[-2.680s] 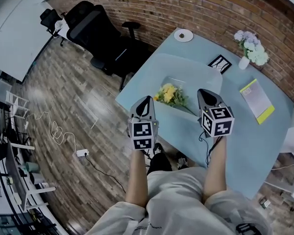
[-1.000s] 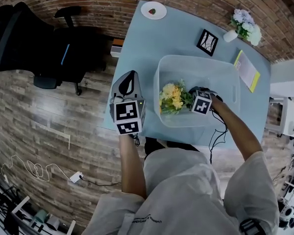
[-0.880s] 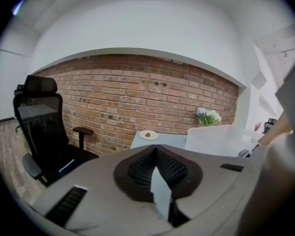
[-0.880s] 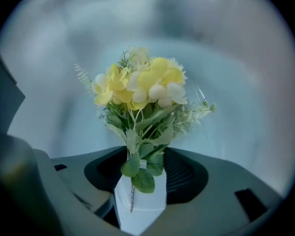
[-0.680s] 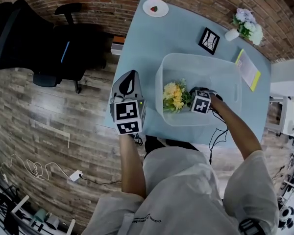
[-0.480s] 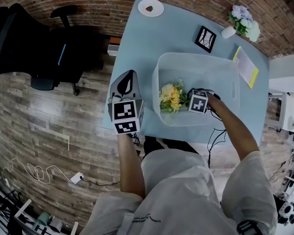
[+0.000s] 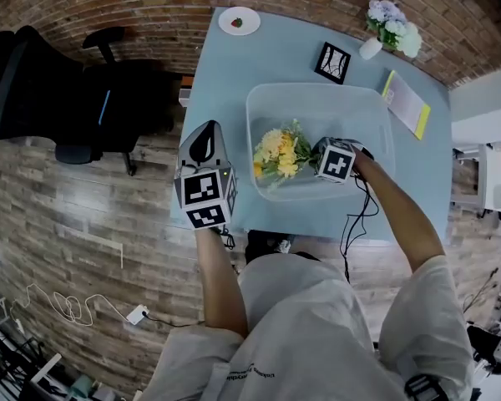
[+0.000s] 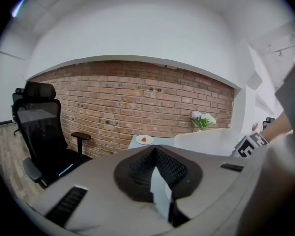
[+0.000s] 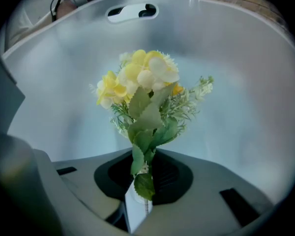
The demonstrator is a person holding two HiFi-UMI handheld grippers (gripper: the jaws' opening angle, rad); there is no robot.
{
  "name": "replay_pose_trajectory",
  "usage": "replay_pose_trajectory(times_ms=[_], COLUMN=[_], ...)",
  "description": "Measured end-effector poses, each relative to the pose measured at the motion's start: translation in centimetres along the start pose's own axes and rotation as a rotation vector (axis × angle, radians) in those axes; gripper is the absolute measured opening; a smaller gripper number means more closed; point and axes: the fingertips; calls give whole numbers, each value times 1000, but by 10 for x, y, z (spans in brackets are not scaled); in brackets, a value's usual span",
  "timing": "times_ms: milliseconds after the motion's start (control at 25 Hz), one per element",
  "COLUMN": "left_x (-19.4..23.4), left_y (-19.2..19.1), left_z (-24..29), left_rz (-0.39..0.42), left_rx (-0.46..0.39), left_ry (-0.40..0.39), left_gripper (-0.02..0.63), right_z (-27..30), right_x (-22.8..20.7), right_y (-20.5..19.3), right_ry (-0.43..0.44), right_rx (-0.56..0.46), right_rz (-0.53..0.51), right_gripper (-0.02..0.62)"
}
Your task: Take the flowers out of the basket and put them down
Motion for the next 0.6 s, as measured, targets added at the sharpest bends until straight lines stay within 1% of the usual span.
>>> replay_pose_trajectory(times_ms=[200, 320, 440, 600], left_x=[-11, -19, -35, -51], left_y=[14, 21, 26, 34], left_z=[-32, -56, -81, -109], left_rz=[14, 34, 68, 109], left_rx=[-52, -81, -103, -137], left_ry=[21, 42, 38, 43], left_gripper=[17, 17, 17, 17], right_z=[-44, -76, -106, -149], right_x=[-9, -16, -13, -13], right_y=[6, 10, 11, 25], right_ry=[-99, -178, -268, -394], right_rx=[-76, -140, -192, -268], right_rz=[24, 51, 60, 61], right_gripper=[89, 89, 90, 91])
Point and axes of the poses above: the fingertips, and each gripper's own axes: z forward along the fingers, x to its left, y out of its top, and after that the axes turned 12 degrees about -z, right-handed
